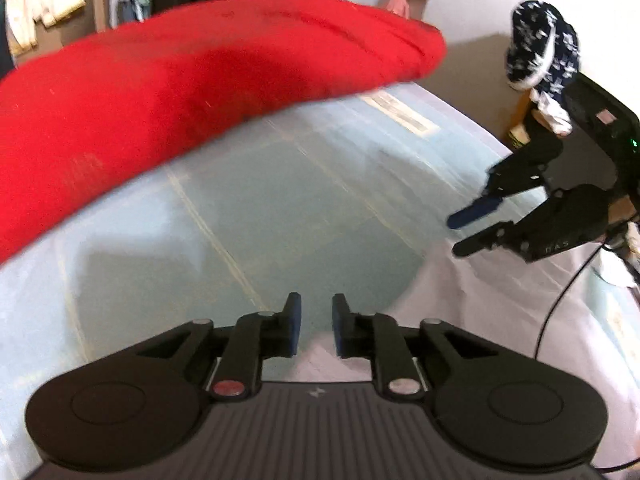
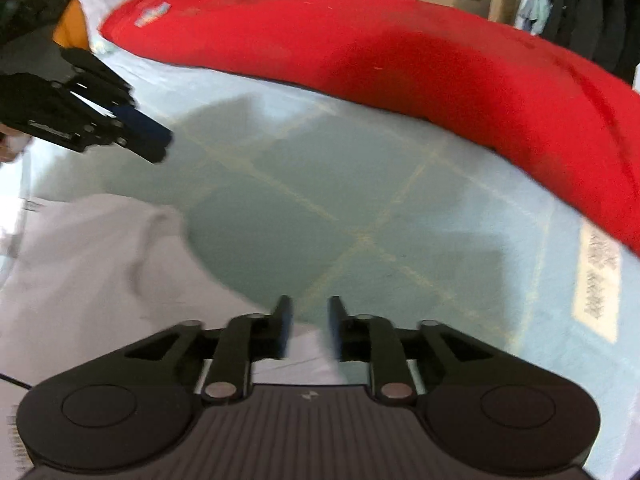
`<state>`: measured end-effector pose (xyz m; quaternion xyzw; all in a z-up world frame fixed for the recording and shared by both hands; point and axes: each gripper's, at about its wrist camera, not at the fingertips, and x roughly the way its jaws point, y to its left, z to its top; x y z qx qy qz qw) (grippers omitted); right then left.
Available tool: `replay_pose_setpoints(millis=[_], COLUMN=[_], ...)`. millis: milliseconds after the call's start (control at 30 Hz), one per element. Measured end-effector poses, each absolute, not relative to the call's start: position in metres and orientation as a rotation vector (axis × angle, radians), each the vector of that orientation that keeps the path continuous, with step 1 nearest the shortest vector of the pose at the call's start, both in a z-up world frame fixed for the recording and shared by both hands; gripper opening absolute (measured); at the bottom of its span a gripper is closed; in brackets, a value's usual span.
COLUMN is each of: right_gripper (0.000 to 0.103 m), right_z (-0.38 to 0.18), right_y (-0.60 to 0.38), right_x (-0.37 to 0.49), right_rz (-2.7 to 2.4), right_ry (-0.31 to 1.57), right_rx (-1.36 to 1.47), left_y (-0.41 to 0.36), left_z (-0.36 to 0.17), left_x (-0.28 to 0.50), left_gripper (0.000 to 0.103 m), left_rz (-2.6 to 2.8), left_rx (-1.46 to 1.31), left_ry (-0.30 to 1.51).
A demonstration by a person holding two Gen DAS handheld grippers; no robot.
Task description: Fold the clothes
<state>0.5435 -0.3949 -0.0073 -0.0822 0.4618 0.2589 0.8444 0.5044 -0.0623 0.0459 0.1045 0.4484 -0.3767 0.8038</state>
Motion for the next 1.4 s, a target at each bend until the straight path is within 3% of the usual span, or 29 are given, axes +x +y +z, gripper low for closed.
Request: replay_pose_setpoints(millis=[233, 400, 467, 667, 733, 833, 900, 967, 1000, 1100, 1133, 1400], right_gripper=[0.064, 0.073, 0.085, 0.09, 0.093, 0.097, 0.103, 0.103, 0.103, 0.103, 0.103, 0.103], right_z=[-0.021, -0.05, -0.054, -0.035, -0.024, -0.014, -0.011, -0.016, -0.02, -0.043, -0.05, -0.069], right_y=[-0.378, -0.374, -0.379, -0.393, -0.398, -0.404, -0.405, -0.405, -0.406, -0.412, -0.417, -0.454], right_x=[0.496, 0.493, 0.501, 0.502, 0.485, 0.45, 0.426, 0.403, 0.394, 0.383, 0.383, 0.436], right_rz=[0.569, 0.463, 0.407, 0.295, 0.282, 0.266, 0.246, 0.212, 0.193, 0.117, 0.09, -0.054], right_ry=[1.056, 1.063, 1.024, 0.958, 0.953, 0.966, 0.974, 0.975, 0.978, 1.01, 1.011, 0.901], right_rx=[-0.135, -0.056, -0.012, 0.065, 0.06, 0.093, 0.125, 0.161, 0.188, 0.252, 0.257, 0.216], left_y=[-0.057, -0.046, -0.039, -0.024, -0.019, -0.012, -0.005, 0.002, 0.005, 0.018, 0.02, 0.019], left_z=[0.008, -0.021, -0.02, 0.003, 0.011, 0.023, 0.013, -0.001, -0.008, -0.027, -0.028, -0.017], left_x=[0.46, 0.485, 0.492, 0.457, 0.445, 0.427, 0.415, 0.405, 0.402, 0.408, 0.413, 0.442], left_gripper=[0.024, 0.024, 0.024, 0.027, 0.035, 0.04, 0.041, 0.041, 0.041, 0.02, 0.019, 0.023], left_rz=[-0.818, -0.674, -0.652, -0.642, -0.639, -0.634, -0.586, -0.515, -0.456, -0.314, -0.299, -0.302], left_rx=[0.241, 0.137, 0.079, 0.051, 0.042, 0.029, -0.02, -0.066, -0.063, -0.072, -0.067, -0.011], left_ry=[1.085, 1.025, 1.02, 1.032, 1.036, 1.042, 1.056, 1.06, 1.045, 0.997, 0.987, 0.981])
